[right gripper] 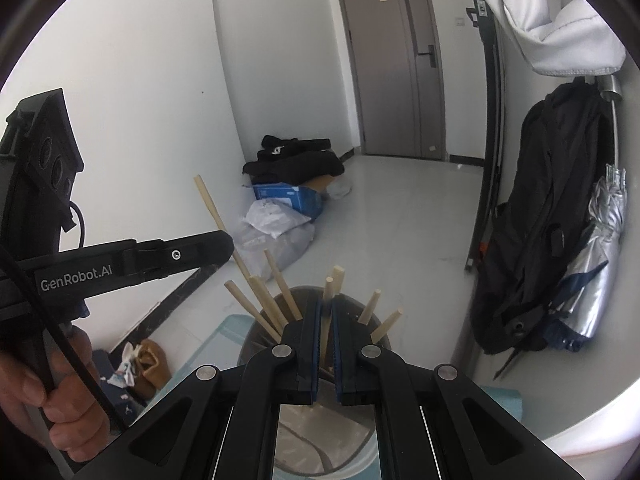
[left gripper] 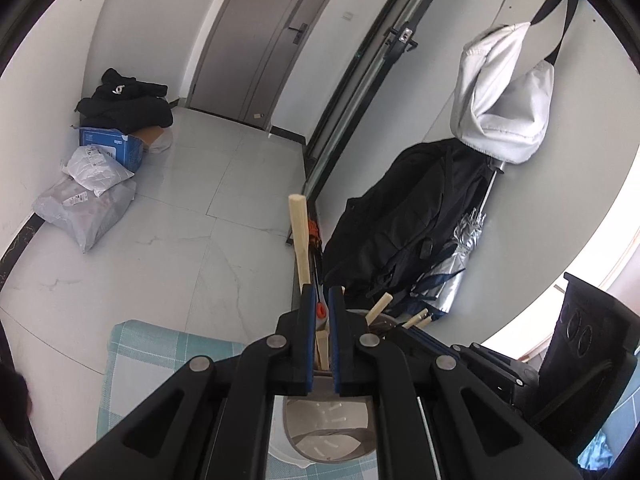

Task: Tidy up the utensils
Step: 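Open the right tool releasing its chopstick into the holder while the left tool releases its chopstick, then withdraw both open tools up from the holder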

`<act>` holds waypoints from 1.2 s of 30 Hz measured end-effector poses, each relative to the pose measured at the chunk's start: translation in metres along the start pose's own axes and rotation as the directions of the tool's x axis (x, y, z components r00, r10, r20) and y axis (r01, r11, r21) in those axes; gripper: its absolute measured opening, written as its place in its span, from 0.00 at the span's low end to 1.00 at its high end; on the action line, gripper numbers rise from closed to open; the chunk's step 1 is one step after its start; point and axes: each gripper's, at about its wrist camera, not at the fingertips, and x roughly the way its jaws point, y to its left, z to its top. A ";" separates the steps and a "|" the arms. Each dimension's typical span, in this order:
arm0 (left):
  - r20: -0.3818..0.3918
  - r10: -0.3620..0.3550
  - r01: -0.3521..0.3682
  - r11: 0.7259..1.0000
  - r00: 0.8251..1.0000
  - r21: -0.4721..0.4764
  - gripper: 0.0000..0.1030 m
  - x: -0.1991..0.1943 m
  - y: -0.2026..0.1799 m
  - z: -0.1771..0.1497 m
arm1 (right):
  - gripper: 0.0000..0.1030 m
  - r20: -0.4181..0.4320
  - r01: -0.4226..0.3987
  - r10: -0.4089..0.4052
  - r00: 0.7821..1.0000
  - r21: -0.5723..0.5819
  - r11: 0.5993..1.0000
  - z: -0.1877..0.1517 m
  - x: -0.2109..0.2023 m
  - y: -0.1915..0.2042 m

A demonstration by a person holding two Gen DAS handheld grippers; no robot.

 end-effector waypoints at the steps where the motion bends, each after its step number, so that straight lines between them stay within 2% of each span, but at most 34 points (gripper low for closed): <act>1: -0.007 0.004 -0.004 1.000 1.000 0.002 0.03 0.001 0.001 -0.002 | 0.04 -0.002 -0.001 0.001 1.000 0.002 1.000 0.000 0.000 0.000; 7: -0.017 -0.022 0.021 0.999 1.000 -0.050 0.03 -0.003 0.009 -0.006 | 0.04 -0.013 -0.014 0.014 1.000 0.016 1.000 -0.003 -0.007 -0.003; 15: -0.003 -0.057 0.057 0.998 0.998 -0.022 0.03 -0.020 -0.003 -0.001 | 0.07 0.011 -0.028 0.027 1.000 0.008 1.000 -0.002 -0.026 0.001; 18: 0.007 -0.024 0.024 0.999 1.000 -0.031 0.03 -0.030 -0.004 0.000 | 0.08 0.025 -0.014 0.013 1.000 0.019 1.000 -0.003 -0.035 0.001; 21: 0.002 0.036 -0.036 0.999 0.999 -0.041 0.05 -0.041 -0.003 0.000 | 0.14 0.033 -0.003 0.001 0.999 0.048 0.999 -0.005 -0.046 -0.003; 22: 0.005 0.048 -0.048 0.998 0.999 -0.045 0.06 -0.044 -0.002 0.000 | 0.20 0.039 0.000 -0.003 0.999 0.060 0.998 -0.005 -0.051 -0.004; 23: 0.008 0.069 -0.068 0.997 0.998 -0.047 0.10 -0.050 -0.003 -0.001 | 0.25 0.048 0.002 -0.005 0.999 0.071 0.997 -0.006 -0.057 -0.005; 25: 0.019 0.109 -0.108 0.993 0.994 -0.043 0.22 -0.060 -0.004 -0.003 | 0.27 0.064 0.002 -0.008 0.998 0.088 0.996 -0.006 -0.069 -0.006; 26: 0.028 0.122 -0.121 0.992 0.992 -0.040 0.32 -0.066 -0.006 -0.005 | 0.28 0.072 0.005 -0.012 0.997 0.095 0.996 -0.007 -0.075 -0.006; 29: 0.063 0.162 -0.161 0.987 0.985 -0.018 0.40 -0.086 -0.013 -0.009 | 0.31 0.096 0.013 -0.024 0.995 0.107 0.994 -0.010 -0.095 -0.003; 31: 0.083 0.161 -0.162 0.987 0.983 -0.001 0.48 -0.099 -0.021 -0.013 | 0.36 0.115 0.021 -0.034 0.993 0.112 0.994 -0.012 -0.110 0.001; 33: 0.110 0.174 -0.177 0.984 0.979 0.018 0.68 -0.113 -0.030 -0.018 | 0.42 0.140 0.024 -0.040 0.989 0.114 0.993 -0.016 -0.125 0.006; 35: 0.145 0.172 -0.180 0.983 0.974 0.038 0.71 -0.127 -0.038 -0.024 | 0.52 0.168 0.033 -0.052 0.984 0.112 0.993 -0.020 -0.141 0.014; 36: 0.156 0.176 -0.185 0.982 0.972 0.048 0.72 -0.132 -0.043 -0.027 | 0.53 0.183 0.038 -0.058 0.981 0.111 0.993 -0.022 -0.149 0.017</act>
